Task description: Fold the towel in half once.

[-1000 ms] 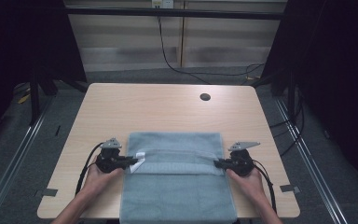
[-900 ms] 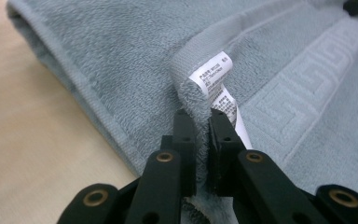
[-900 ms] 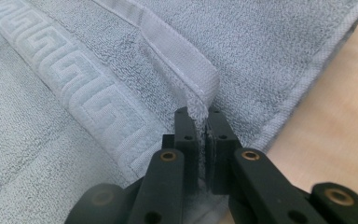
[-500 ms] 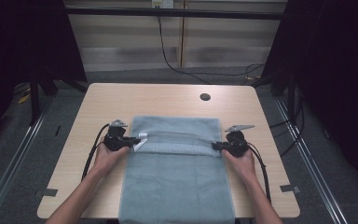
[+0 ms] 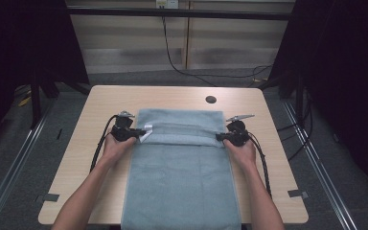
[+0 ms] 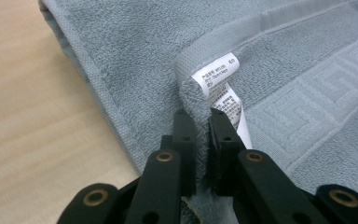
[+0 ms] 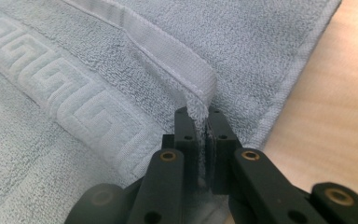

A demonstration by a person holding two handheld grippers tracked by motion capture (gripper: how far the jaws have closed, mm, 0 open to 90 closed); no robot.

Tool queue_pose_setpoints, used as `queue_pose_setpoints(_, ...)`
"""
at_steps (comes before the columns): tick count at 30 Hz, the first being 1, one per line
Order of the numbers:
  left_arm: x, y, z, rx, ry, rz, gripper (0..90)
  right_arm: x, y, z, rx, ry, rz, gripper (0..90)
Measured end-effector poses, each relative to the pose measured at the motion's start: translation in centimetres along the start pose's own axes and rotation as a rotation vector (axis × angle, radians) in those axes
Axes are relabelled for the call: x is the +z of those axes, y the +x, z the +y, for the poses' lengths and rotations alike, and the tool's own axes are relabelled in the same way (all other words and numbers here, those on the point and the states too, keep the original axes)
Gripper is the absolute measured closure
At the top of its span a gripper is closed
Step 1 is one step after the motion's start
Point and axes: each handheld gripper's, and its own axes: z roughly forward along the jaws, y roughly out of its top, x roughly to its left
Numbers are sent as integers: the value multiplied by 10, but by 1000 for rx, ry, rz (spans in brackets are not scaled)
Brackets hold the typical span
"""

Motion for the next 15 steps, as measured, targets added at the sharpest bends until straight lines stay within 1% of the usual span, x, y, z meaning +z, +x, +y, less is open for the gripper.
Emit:
queue_pose_setpoints(1, 1, 2, 1, 1, -2, 4, 830, 2, -1, 3, 1, 2, -5, 857)
queue_pose_setpoints(2, 3, 4, 2, -18, -12, 3, 830, 4, -2, 6, 2, 3, -16, 856)
queue_pose_setpoints(3, 5, 5, 3, -51, -25, 3, 830, 5, -2, 8, 1, 7, -27, 857)
queue_pose_setpoints(4, 6, 5, 4, -53, -28, 14, 830, 7, -2, 10, 0, 8, -39, 856)
queue_pose_setpoints(5, 7, 4, 5, -37, -28, 33, 830, 9, -2, 12, 3, 2, -49, 856)
queue_pose_setpoints(6, 8, 2, 6, -28, -30, 43, 830, 10, -2, 12, 9, -2, -54, 857)
queue_pose_setpoints(9, 7, 5, 6, -65, -35, 24, 830, 10, -4, 11, 16, -13, -43, 857)
queue_pose_setpoints(11, 5, 4, 7, -86, -37, 23, 831, 9, -4, 10, 17, -19, -39, 857)
queue_pose_setpoints(12, 4, 2, 8, -87, -44, 28, 833, 8, -4, 11, 21, -21, -33, 856)
queue_pose_setpoints(13, 2, 0, 9, -74, -44, 32, 835, 7, -5, 11, 24, -25, -29, 856)
queue_pose_setpoints(14, -1, -1, 10, -67, -51, 28, 836, 5, -5, 11, 25, -31, -28, 856)
queue_pose_setpoints(15, -5, -1, 12, -68, -67, 21, 836, 2, -6, 12, 23, -50, -20, 857)
